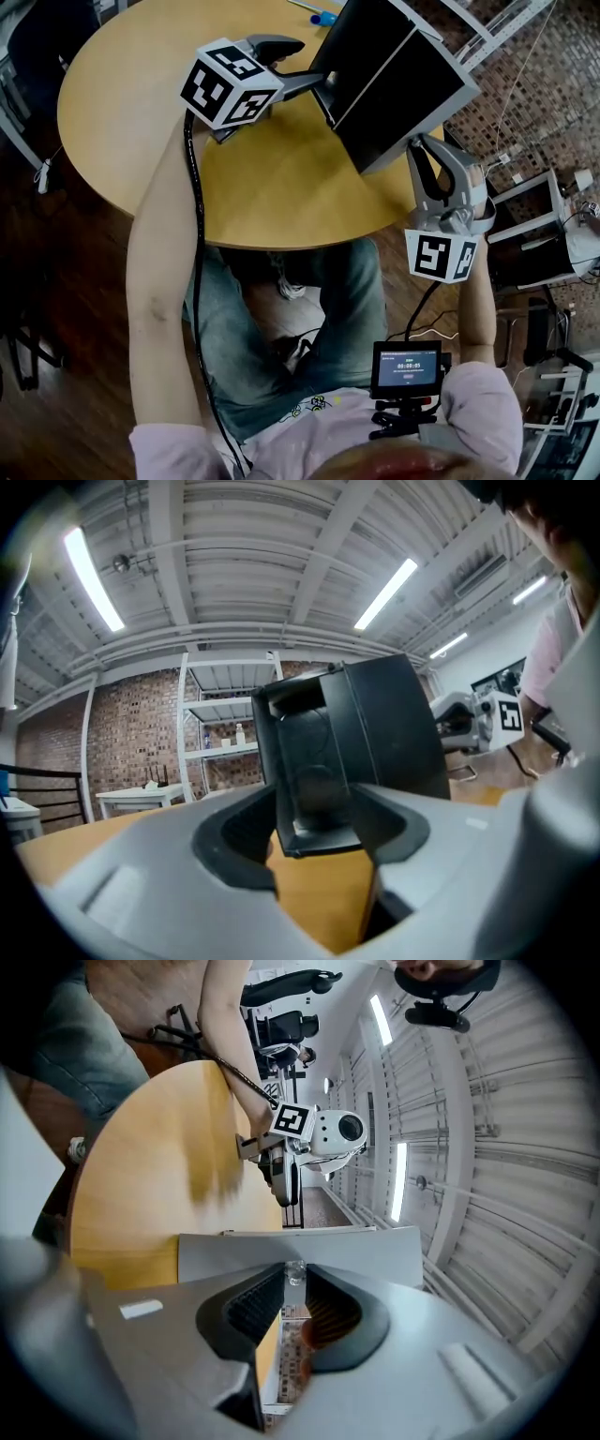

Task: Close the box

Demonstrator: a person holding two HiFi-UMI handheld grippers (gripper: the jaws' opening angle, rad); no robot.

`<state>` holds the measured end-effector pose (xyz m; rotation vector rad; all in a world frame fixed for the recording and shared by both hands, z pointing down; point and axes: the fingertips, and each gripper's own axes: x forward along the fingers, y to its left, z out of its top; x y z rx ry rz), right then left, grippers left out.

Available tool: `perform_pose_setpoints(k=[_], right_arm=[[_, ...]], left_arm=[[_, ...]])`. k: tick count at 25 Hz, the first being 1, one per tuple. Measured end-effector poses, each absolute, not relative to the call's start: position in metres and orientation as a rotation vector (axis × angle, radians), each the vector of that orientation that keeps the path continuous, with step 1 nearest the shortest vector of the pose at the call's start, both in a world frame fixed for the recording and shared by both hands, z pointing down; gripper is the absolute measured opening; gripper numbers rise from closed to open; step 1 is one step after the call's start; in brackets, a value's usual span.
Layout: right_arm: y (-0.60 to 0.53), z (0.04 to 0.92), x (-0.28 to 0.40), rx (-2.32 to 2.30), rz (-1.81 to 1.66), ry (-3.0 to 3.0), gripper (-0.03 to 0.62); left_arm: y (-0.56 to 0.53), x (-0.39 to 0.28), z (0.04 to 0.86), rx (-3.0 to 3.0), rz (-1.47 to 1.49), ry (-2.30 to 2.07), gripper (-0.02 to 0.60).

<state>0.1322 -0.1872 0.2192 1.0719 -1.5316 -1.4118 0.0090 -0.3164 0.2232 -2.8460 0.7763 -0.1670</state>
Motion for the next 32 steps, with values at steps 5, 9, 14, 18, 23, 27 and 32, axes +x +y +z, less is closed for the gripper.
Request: perform_pose_setpoints(k=[5,9,14,18,23,27,32], right_arm=[[-0.179,0.219,0.138,1.091,-1.416,-1.542,0.074],[-0.169,0.219,0.149,1.110,-1.394,-1.561,0.074],[-0.165,0.222,0.166,1.154,-1.344,-1.591,0.074],[-0.157,0.215,0.173,1.142,-1.327,-1.696,0.216],[-0.136,0.152,0.229,1.361,-1.145,-1.913,0.227],[-0.120,0.125,0.227,1.144,-0.995,-2.139,0.212],[-0.053,0.203,0.196,0.459,-0.466,-2.160,0.109]], left_arm=[[-0.315,0.005,0.226,-2.843,-0.184,0.777,0.252],[-0.315,0.003,0.228,-2.849,-0.179,0.779,0.252],[-0.314,0.002,0.236,-2.846,-0.217,0.750,0.252],[-0.314,-0.003,0.239,-2.860,-0.206,0.751,0.252],[-0.316,0.009,0.236,-2.857,-0.204,0.742,0.252],[-0.314,0.002,0.233,-2.853,-0.199,0.749,0.252],[-0.297,-0.011,0.238,-2.879,-0.191,0.689,0.252]])
